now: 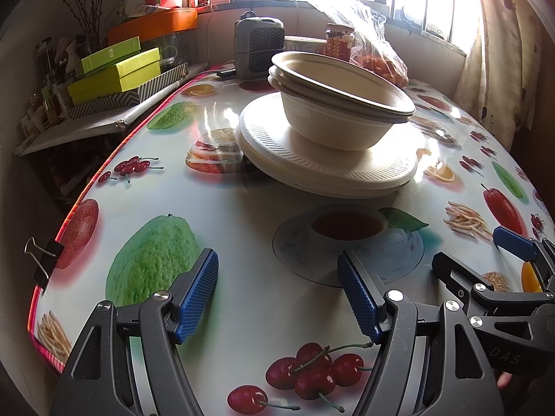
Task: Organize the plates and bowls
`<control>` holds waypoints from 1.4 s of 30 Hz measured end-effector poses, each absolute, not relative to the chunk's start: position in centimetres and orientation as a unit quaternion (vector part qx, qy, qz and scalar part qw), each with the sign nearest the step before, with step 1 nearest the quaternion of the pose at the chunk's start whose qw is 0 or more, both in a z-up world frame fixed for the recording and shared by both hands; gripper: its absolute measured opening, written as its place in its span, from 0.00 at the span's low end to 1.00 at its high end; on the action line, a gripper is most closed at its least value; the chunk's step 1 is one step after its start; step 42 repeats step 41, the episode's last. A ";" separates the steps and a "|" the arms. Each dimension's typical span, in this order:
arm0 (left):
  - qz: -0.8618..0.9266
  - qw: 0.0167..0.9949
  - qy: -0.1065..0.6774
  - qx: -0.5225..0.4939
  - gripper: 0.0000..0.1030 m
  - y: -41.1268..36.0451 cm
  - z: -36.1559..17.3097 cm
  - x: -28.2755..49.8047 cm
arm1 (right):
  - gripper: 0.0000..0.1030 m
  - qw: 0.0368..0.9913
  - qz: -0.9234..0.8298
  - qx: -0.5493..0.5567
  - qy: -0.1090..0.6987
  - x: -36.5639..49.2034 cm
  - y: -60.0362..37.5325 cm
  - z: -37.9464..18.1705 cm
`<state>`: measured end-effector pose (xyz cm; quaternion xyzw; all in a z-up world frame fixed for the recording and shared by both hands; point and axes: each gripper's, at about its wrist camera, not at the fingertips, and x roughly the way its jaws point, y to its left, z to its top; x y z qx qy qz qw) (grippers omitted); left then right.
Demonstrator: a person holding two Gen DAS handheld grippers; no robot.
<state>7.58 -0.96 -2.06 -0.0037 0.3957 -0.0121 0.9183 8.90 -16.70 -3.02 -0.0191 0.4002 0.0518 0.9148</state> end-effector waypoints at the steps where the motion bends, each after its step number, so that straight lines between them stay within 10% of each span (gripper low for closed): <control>1: -0.012 0.918 0.396 -0.004 0.70 -1.0 -2.1 7.6 | 0.98 0.915 0.052 -0.019 0.400 8.9 -16.7 -3.0; 42: -0.011 0.916 0.400 -0.005 0.70 -1.0 -2.2 7.6 | 0.98 0.915 0.052 -0.019 0.400 8.9 -16.7 -3.1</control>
